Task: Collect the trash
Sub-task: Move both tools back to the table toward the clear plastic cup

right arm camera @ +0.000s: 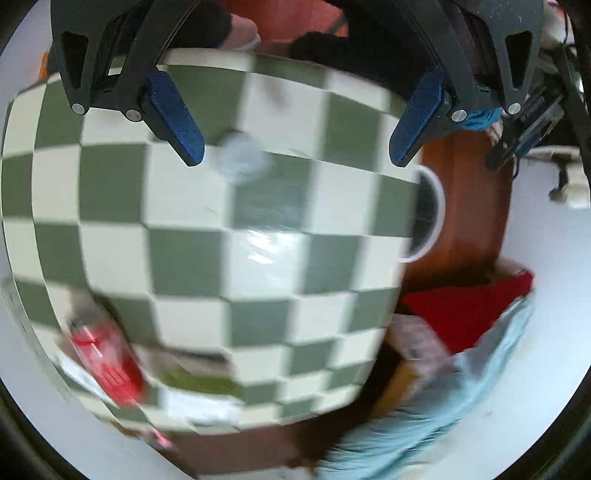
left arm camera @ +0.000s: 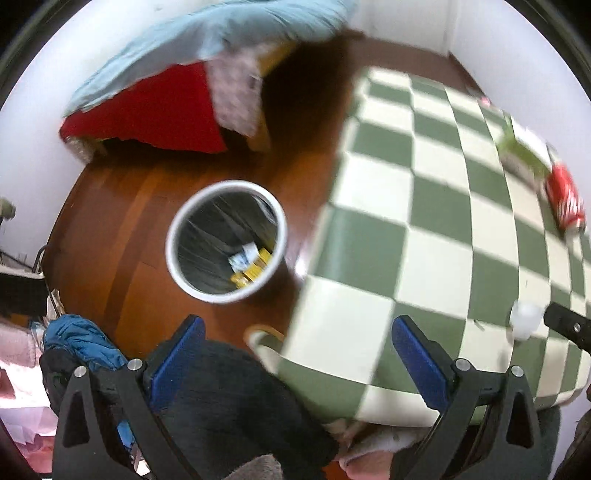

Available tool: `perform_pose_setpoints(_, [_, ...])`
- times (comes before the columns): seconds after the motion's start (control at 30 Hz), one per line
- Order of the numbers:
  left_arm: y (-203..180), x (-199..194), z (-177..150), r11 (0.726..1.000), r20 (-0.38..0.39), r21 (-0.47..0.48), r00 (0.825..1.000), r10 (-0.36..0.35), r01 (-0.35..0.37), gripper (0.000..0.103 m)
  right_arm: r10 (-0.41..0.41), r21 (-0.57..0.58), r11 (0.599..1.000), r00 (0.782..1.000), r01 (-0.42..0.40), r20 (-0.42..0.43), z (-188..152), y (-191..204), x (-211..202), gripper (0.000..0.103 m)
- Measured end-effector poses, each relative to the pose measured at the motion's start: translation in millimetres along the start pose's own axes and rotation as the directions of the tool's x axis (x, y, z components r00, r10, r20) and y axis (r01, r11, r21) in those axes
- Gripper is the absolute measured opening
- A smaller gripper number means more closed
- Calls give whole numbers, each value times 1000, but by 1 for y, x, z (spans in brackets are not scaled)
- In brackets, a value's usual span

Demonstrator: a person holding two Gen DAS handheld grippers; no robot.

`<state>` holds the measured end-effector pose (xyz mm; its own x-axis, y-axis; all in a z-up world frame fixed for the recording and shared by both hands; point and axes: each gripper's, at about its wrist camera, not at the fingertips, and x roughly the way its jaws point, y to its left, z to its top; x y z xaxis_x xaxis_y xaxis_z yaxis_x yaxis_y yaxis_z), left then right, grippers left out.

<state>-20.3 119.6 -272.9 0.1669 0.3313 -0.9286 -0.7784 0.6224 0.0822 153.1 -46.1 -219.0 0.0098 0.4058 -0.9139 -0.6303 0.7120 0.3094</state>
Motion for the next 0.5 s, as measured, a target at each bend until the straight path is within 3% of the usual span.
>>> perform_pose_setpoints(0.1, [-23,8,-3,999,-28,34,999,-24,25,103,-9,32,999,1000,9,-18,-7,-25,19,91])
perform_pose_setpoints(0.2, [-49,1,-4,989,-48,39,989,-140,142,103,14,78,997,999,-11,-41,-11,-39,35,89])
perform_pose_setpoints(0.3, [-83,-7,-3,960,-72,8,957,-280,281,102,26,154,988,1000,-26,6,-9,-62,24,89])
perform_pose_setpoints(0.37, [-106,-5,-2,943,-88,11,939,-332,334,102,3,185,983,999,-10,36,-4,-81,10,89])
perform_pose_setpoints(0.5, [-151,6,-3,927,-138,46,922,-363,372,95,-68,205,977,996,54,64,9,-116,-14,89])
